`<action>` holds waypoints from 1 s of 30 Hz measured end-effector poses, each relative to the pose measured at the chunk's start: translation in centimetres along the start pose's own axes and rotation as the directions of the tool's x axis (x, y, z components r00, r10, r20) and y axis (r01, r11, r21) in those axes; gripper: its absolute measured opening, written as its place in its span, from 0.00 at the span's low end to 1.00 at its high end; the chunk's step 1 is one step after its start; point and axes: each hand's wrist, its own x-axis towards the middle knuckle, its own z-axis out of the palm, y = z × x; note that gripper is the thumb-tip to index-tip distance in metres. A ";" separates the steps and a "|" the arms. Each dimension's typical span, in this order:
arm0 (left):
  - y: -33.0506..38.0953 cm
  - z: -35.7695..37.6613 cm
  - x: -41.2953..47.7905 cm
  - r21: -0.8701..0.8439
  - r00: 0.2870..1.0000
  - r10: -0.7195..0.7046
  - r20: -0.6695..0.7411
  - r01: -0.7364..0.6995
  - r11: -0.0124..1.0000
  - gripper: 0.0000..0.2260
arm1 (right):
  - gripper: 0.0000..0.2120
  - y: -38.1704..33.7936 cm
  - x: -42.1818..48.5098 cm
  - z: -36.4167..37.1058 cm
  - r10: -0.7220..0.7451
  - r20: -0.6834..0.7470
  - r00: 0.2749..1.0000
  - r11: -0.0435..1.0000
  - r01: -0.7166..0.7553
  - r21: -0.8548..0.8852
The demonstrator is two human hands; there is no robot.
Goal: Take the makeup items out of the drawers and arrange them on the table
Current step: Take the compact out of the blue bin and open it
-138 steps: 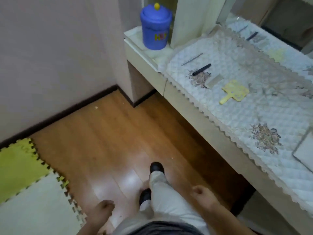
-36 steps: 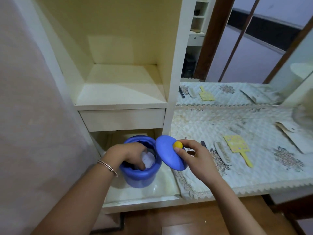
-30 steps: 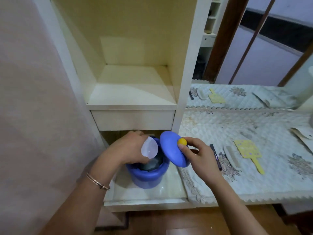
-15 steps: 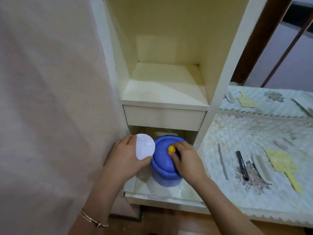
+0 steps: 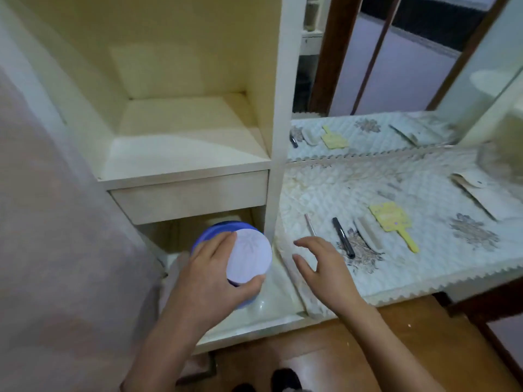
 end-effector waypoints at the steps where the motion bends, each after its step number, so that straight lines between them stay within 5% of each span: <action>1: 0.8 0.9 0.4 -0.003 0.999 0.049 0.022 -0.049 0.999 0.41 | 0.13 1.4 -0.7 -1.0 0.059 -0.012 0.998 0.998 -0.059 -0.011; 5: 3.6 5.7 2.1 -0.013 0.954 0.241 0.178 -0.243 0.970 0.36 | 0.13 6.5 -3.7 -5.0 0.306 -0.024 0.952 0.952 -0.306 -0.009; 11: 6.9 13.7 5.8 -0.068 0.903 0.214 0.374 -0.203 0.977 0.38 | 0.13 14.3 -4.7 -9.5 0.477 -0.025 0.879 0.879 -0.477 -0.018; 23: 14.3 27.1 11.5 0.133 0.913 0.034 0.406 -0.095 0.987 0.42 | 0.12 30.9 1.7 -17.3 0.440 0.074 0.895 0.886 -0.419 -0.201; 30: 17.4 31.1 12.2 0.167 0.918 0.167 0.359 -0.239 0.957 0.31 | 0.18 31.6 3.6 -17.1 0.327 0.201 0.923 0.943 -0.304 -0.139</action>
